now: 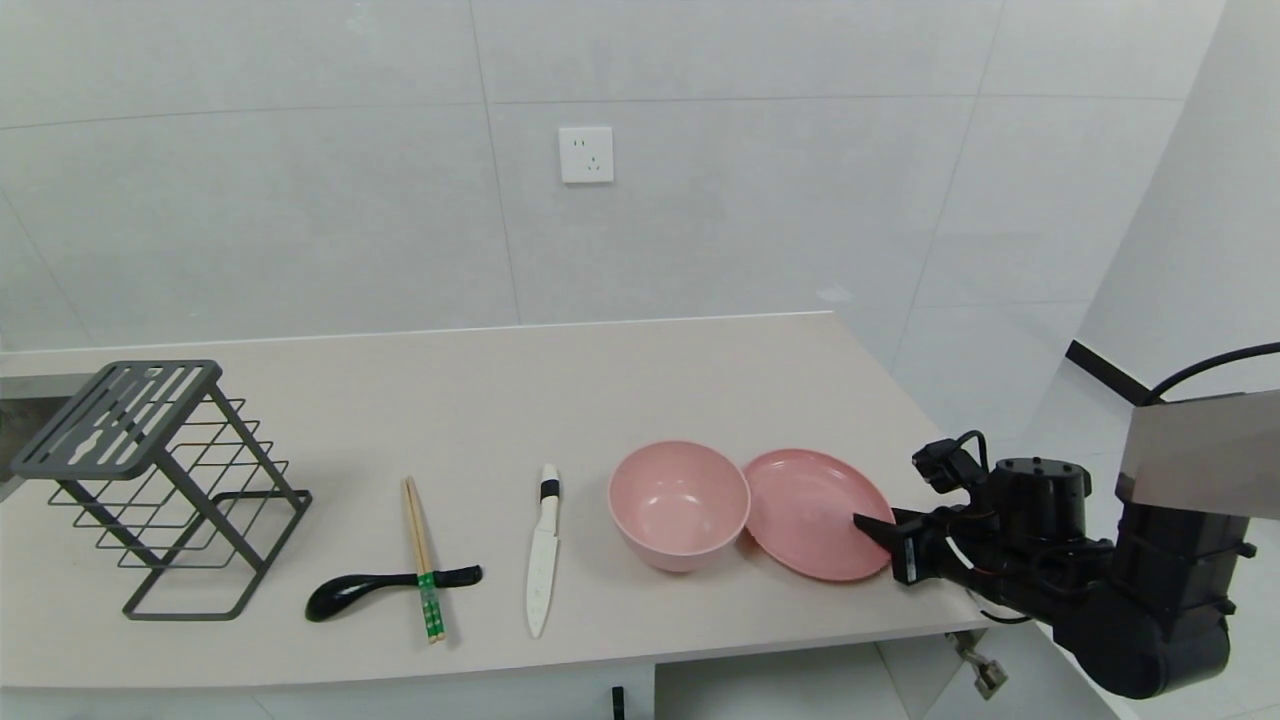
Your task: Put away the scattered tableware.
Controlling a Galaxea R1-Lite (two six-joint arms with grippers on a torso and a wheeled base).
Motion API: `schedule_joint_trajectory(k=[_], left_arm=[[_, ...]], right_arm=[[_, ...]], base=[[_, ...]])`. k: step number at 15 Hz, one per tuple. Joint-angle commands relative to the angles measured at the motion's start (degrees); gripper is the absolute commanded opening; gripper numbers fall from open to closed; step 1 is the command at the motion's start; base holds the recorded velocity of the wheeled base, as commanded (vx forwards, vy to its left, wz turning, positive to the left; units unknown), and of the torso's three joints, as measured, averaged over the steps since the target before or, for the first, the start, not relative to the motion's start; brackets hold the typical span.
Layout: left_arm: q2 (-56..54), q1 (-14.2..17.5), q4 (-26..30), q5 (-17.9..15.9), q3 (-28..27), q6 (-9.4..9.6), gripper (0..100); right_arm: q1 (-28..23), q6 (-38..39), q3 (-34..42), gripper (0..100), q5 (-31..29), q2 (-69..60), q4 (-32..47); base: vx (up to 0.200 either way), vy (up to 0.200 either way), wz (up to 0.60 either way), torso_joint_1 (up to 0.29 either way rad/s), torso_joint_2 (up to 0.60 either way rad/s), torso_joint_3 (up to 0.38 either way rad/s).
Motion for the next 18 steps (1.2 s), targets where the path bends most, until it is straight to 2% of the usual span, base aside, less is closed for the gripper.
schedule_joint_trajectory(k=[1, 4, 6, 9, 11, 13, 18], left_arm=[[0.07, 0.00, -0.01, 0.01, 0.00, 0.02, 100], [0.07, 0.00, -0.01, 0.01, 0.00, 0.02, 100], [0.07, 0.00, -0.01, 0.01, 0.00, 0.02, 100], [0.07, 0.00, -0.01, -0.08, 0.00, -0.07, 100], [0.07, 0.00, -0.01, -0.16, 0.00, 0.02, 100], [0.07, 0.00, -0.10, -0.16, 0.00, 0.02, 100], [0.07, 0.00, -0.10, -0.16, 0.00, 0.02, 100]], right_arm=[[-0.89, 1.34, -0.32, 0, -2.36, 0.26, 0.23], [-1.42, 3.98, -0.49, 0, -4.65, 0.26, -1.62], [-1.68, 4.95, -0.14, 0, -4.56, 0.17, -6.98], [-3.71, 6.53, 0.56, 0, -4.47, -4.22, -7.42], [-4.23, 8.64, 3.55, 0, -4.30, -7.74, -8.56], [-2.65, 15.58, 8.65, 0, -3.42, -11.43, -13.75], [-2.04, 16.20, 14.89, 0, -3.68, -21.27, -13.75]], base=[[0.000, 0.000, 0.00, 0.000, 0.00, 0.000], [0.000, 0.000, 0.00, 0.000, 0.00, 0.000], [0.000, 0.000, 0.00, 0.000, 0.00, 0.000], [0.000, 0.000, 0.00, 0.000, 0.00, 0.000], [0.000, 0.000, 0.00, 0.000, 0.00, 0.000], [0.000, 0.000, 0.00, 0.000, 0.00, 0.000], [0.000, 0.000, 0.00, 0.000, 0.00, 0.000]])
